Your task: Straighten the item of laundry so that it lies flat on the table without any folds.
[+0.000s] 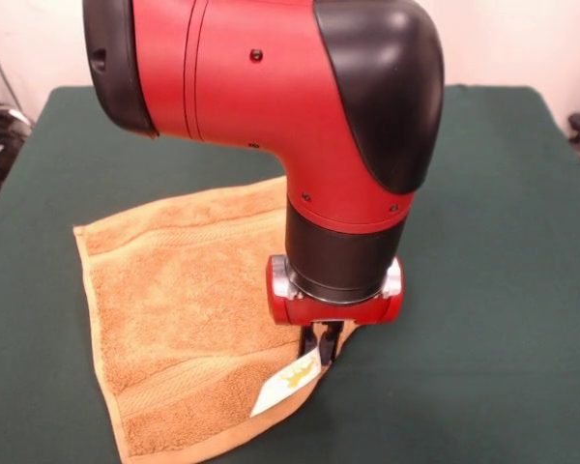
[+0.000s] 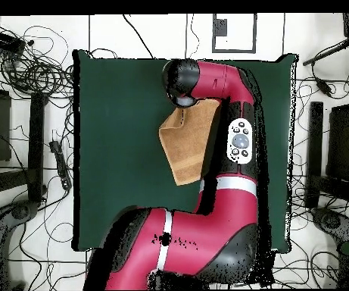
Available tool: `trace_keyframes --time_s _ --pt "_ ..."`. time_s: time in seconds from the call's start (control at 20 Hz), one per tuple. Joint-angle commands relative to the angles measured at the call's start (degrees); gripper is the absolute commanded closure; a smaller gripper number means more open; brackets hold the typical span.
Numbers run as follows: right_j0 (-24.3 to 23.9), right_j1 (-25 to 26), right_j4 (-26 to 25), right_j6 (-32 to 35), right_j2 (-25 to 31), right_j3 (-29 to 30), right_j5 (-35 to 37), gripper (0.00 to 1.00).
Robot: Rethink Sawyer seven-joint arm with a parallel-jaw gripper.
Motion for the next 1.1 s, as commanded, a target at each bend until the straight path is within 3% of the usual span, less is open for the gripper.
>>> trace_keyframes --time_s 0.05,0.7,1.1 --pt "3.4 -0.4 2.4 6.5 5.0 1.7 4.0 1.00" --pt "8.3 2.1 2.4 13.3 2.6 -4.5 7.1 1.00" --pt "8.9 2.1 2.3 13.4 2.1 -3.9 5.7 1.00"
